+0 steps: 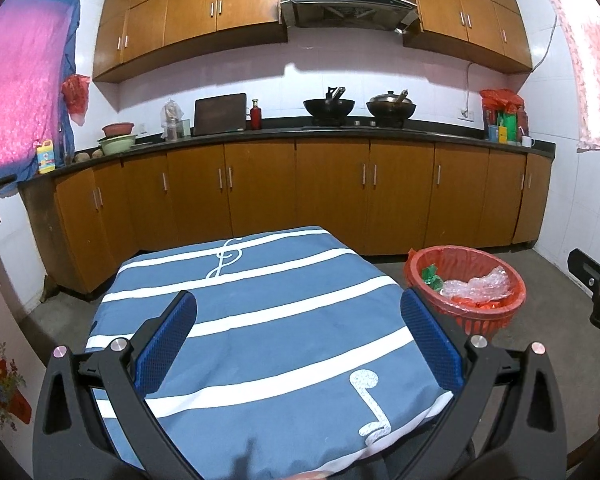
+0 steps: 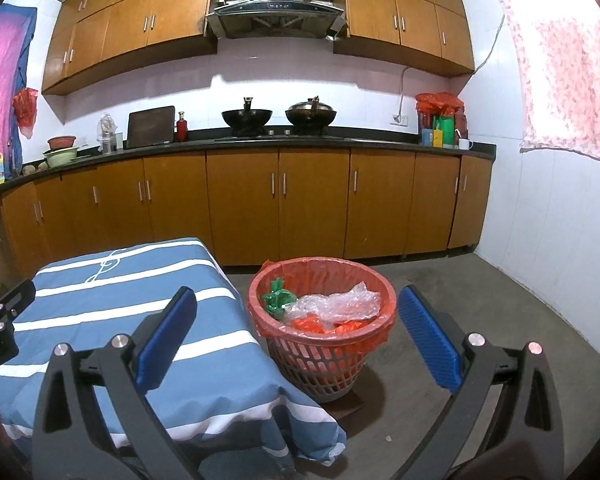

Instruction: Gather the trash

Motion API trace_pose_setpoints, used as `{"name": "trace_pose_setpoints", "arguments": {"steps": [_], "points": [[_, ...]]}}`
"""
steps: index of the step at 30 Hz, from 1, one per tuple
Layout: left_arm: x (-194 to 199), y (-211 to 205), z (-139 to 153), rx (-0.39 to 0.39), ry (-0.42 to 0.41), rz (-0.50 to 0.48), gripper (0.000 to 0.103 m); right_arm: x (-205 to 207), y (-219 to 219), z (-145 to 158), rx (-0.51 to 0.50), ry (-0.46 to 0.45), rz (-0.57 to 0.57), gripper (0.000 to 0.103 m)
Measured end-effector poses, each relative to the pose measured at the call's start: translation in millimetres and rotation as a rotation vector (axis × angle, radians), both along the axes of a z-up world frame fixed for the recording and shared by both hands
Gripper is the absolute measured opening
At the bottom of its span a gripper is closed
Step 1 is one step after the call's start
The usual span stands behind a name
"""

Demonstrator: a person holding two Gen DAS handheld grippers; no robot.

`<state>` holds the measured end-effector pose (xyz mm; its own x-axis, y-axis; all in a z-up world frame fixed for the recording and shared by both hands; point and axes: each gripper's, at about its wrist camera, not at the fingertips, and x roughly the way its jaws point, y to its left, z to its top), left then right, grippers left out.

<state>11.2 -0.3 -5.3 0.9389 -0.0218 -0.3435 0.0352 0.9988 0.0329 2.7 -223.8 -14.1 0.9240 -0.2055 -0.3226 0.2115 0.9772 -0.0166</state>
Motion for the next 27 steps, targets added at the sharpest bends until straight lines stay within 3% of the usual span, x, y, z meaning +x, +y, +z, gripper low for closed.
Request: {"name": "trace_pose_setpoints", "arguments": {"steps": [27], "points": [[-3.4,0.5,-0.1,-0.004,0.004,-0.003,0.101,-2.0,-0.6,5.7,-0.001,-0.005,0.004,0.099]]}}
